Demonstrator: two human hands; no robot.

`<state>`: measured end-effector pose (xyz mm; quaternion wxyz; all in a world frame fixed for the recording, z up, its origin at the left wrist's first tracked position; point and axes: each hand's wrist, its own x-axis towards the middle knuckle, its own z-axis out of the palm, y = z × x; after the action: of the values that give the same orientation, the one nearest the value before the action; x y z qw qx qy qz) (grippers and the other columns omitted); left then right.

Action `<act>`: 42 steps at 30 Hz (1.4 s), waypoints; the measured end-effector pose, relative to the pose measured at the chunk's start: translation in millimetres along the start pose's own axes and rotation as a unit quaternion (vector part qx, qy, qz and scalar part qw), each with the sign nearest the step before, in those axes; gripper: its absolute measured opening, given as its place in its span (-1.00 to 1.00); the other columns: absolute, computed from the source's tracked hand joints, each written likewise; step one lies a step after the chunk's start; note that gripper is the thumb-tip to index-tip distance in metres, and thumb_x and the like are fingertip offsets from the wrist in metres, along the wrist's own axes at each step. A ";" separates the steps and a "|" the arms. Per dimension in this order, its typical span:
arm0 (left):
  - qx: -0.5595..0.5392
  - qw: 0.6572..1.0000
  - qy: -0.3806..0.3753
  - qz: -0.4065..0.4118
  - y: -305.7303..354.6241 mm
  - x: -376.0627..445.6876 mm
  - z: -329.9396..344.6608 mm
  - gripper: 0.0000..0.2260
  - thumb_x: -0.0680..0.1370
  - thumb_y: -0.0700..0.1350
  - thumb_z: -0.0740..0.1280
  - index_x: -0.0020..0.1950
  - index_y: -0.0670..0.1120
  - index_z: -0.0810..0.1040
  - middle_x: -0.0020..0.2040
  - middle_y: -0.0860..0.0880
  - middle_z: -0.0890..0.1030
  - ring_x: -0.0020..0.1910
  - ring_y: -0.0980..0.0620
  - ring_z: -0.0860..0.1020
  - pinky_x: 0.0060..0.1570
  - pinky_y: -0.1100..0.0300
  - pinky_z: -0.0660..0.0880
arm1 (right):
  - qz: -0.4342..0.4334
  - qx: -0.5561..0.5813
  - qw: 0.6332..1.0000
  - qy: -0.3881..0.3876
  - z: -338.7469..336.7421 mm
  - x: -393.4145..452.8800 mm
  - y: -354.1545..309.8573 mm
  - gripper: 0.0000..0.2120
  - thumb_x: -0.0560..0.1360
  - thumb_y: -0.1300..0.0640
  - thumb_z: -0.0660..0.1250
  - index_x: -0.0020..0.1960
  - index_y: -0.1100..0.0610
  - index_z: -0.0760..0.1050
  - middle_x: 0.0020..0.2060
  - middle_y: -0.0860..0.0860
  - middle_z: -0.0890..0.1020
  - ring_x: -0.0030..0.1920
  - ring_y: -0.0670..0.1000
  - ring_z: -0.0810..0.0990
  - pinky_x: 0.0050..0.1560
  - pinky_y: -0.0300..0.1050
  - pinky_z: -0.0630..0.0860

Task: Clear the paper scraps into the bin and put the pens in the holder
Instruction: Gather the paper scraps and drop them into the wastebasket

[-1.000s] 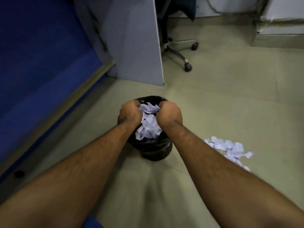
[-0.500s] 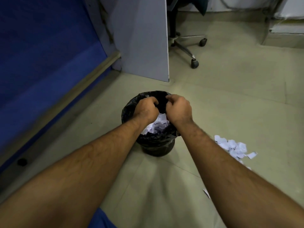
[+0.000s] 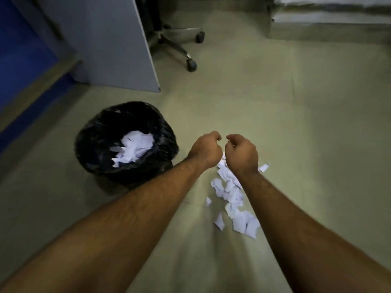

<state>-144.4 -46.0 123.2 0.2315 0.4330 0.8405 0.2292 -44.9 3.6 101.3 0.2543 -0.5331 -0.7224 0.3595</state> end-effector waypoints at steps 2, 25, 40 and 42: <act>0.003 0.998 -0.063 -0.003 -9.7 2.4 39.1 -0.65 0.50 -0.25 0.20 0.28 -0.11 0.49 0.22 -0.15 0.57 0.18 -0.15 0.54 0.11 0.11 0.48 | 0.006 -0.083 0.994 -0.067 1.5 -4.8 50.5 -0.66 0.56 0.21 0.20 0.29 0.13 0.56 0.22 0.07 0.63 0.26 0.13 0.55 0.18 -0.12 0.32; 0.302 0.887 -0.330 0.119 -70.1 8.8 155.8 0.19 0.19 0.37 0.47 0.59 0.09 -0.19 0.60 -0.15 -0.07 0.56 -0.29 -0.04 0.49 -0.18 0.13 | -0.075 -0.346 0.874 -0.333 1.3 -27.2 173.1 0.15 0.28 -0.43 0.37 0.63 0.02 -0.13 0.62 0.00 -0.03 0.61 0.15 -0.04 0.50 0.36 0.05; 0.337 0.920 -0.118 0.162 -58.7 -38.9 170.0 -0.78 0.58 -0.12 0.26 0.20 -0.11 0.54 0.12 -0.14 0.57 0.08 -0.15 0.57 0.02 0.09 0.44 | -0.082 -0.252 0.951 -0.160 19.2 -56.2 178.8 -0.82 0.44 0.12 0.33 0.02 0.12 0.59 -0.03 0.09 0.62 -0.01 0.19 0.60 -0.09 -0.08 0.49; 0.297 0.938 -0.116 0.137 -55.2 -36.6 162.5 -0.80 0.55 -0.10 0.32 0.13 -0.13 0.57 0.10 -0.16 0.58 0.07 -0.16 0.58 0.03 0.10 0.44 | -0.059 -0.218 0.960 -0.167 18.3 -56.6 175.6 -0.79 0.47 0.09 0.27 -0.02 0.20 0.59 -0.04 0.16 0.63 -0.01 0.19 0.60 -0.11 -0.15 0.34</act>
<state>-64.3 -75.3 -30.1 0.1549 0.6167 0.7700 -0.0531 61.6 -24.5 -47.8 0.0280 -0.4647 -0.8454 0.2618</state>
